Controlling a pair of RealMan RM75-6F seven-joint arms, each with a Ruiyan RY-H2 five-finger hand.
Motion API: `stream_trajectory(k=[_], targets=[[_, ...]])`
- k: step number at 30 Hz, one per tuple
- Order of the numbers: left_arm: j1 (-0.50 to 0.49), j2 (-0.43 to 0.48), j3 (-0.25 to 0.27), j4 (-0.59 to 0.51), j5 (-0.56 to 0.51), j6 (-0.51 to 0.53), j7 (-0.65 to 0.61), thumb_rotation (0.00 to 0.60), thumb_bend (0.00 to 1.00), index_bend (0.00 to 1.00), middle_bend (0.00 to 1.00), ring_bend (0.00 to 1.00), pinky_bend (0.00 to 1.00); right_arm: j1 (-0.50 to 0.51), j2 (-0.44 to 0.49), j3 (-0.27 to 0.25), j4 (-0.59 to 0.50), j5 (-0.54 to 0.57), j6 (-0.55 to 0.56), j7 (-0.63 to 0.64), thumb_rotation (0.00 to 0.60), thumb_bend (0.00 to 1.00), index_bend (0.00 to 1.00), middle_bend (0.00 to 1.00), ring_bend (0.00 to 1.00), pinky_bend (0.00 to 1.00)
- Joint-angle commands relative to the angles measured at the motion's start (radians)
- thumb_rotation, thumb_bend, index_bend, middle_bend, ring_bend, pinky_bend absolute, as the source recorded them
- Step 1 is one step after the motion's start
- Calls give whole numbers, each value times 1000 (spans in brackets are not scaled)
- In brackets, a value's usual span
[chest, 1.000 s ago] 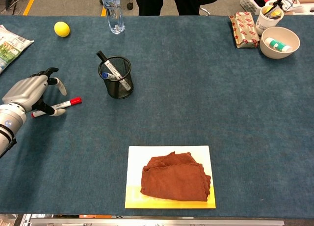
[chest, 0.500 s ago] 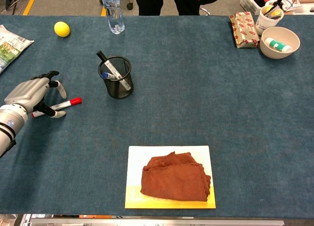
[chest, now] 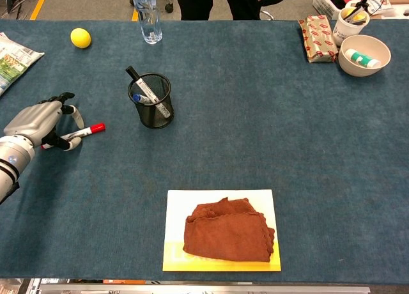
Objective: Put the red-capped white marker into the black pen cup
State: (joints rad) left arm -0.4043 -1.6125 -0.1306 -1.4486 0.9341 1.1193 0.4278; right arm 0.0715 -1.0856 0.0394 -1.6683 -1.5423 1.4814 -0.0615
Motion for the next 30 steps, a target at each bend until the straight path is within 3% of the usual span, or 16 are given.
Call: stream_trajectory(k=[1,30], targets=[[-1,-1,2,1,-3,-1,4,584,347,452,1,0,66,0,0,0,0,0,1,0,600,0,292,232,92,197],[2,-5,10,5,-3,18,12,571,347,492,24,0,66,0,2,2,-1,0,2,3,600,0,292,232,92,197]])
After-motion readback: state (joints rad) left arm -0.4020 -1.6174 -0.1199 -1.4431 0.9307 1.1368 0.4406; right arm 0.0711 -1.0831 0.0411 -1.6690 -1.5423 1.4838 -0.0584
